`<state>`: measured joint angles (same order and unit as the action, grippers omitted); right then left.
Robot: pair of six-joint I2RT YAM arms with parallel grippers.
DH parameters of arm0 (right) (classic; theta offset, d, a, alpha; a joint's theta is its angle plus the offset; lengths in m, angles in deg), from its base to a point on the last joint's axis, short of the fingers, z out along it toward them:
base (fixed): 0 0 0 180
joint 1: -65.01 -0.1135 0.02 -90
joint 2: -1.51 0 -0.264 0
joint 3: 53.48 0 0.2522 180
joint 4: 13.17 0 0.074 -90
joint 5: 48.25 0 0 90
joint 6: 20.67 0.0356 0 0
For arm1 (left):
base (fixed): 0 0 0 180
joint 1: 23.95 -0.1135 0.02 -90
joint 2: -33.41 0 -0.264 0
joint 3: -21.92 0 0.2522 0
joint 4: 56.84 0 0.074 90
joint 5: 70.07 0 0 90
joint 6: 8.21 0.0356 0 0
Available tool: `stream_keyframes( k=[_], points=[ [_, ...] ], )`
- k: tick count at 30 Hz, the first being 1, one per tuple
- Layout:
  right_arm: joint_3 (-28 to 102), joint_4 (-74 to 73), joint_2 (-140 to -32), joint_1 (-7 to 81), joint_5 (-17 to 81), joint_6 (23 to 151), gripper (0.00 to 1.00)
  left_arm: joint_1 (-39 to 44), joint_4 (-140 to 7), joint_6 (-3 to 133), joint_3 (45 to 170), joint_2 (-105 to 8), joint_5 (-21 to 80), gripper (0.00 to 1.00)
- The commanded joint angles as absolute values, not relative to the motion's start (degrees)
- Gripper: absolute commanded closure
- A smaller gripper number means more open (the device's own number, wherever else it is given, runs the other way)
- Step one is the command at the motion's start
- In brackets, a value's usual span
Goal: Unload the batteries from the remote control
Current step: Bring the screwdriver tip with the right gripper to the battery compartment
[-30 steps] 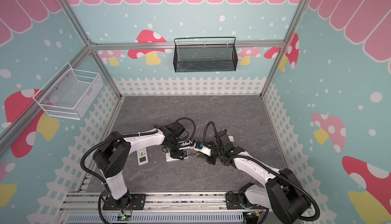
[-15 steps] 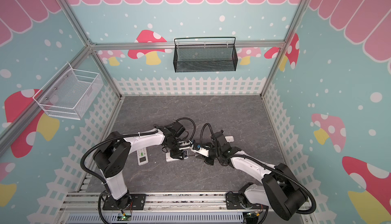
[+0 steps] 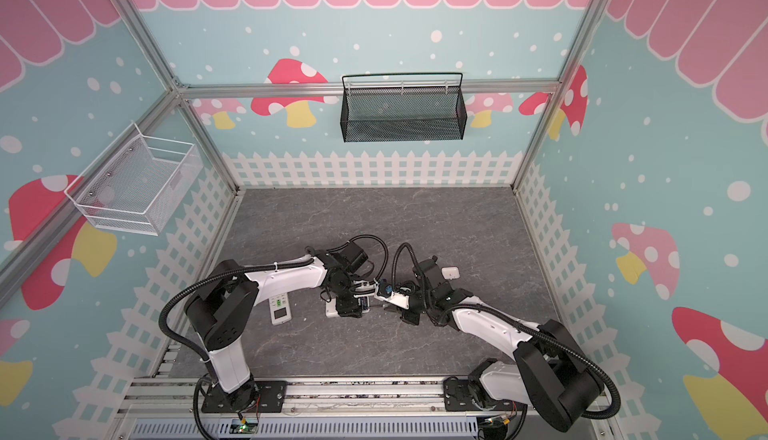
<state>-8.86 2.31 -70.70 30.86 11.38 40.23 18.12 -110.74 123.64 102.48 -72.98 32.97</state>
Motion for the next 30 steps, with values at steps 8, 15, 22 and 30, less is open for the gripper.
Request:
stream_keyframes(
  k=[8,15,22,30],
  points=[
    [-8.29,3.03,-71.09,29.68,10.84,38.06,1.0,19.13,-113.41,124.67,101.73,-77.07,31.62,0.47],
    [-7.99,2.8,-71.96,29.57,12.31,37.89,1.0,19.12,-113.39,124.86,101.6,-77.24,31.62,0.59],
    [-8.06,2.38,-72.76,29.41,13.26,38.18,1.0,19.12,-113.49,124.86,101.77,-77.42,31.62,0.61],
    [-9.06,-0.85,-71.69,28.3,17.4,38.58,1.0,19.12,-113.62,124.94,101.77,-77.41,31.71,0.65]
  ],
)
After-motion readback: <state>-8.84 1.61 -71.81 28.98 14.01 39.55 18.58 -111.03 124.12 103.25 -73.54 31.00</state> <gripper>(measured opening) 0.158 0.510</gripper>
